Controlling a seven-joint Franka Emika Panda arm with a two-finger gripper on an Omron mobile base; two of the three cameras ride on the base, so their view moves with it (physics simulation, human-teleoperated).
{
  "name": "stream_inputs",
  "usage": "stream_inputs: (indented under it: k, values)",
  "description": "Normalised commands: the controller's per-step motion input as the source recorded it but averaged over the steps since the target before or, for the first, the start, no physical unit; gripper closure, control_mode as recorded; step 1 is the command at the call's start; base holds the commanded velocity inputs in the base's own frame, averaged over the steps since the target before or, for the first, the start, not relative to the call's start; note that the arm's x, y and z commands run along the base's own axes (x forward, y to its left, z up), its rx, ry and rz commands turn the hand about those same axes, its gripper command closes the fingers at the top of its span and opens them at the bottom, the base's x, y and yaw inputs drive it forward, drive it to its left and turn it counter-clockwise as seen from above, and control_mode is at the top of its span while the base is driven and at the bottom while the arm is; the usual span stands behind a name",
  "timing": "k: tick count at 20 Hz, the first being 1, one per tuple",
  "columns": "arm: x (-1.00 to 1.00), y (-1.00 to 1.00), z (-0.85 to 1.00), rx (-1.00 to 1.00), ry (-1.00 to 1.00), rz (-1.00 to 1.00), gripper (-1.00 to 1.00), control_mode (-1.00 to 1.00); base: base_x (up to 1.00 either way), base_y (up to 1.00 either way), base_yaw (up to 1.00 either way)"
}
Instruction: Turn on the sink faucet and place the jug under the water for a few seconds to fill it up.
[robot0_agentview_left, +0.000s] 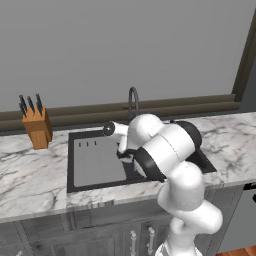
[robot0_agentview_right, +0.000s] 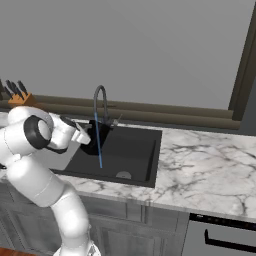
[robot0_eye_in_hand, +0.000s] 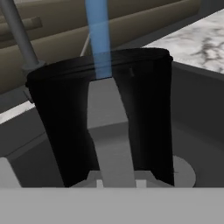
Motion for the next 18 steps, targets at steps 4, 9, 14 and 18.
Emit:
stream_inputs:
  k: [4,9,14,18]
  values:
    - [0.05,0.0,-0.04,0.0,-0.06,0.0,1.0,-1.0,0.0,0.0,0.0]
    - [0.03,0.0,-0.09,0.0,-0.04,0.0,1.0,-1.0,0.0,0.0,0.0]
    - [0.07,0.0,-0.01,0.0,-0.02,0.0,1.0,-1.0,0.0,0.0,0.0]
    - [0.01,0.0,0.0,0.0,-0.02,0.0,1.0,-1.0,0.0,0.0,0.0]
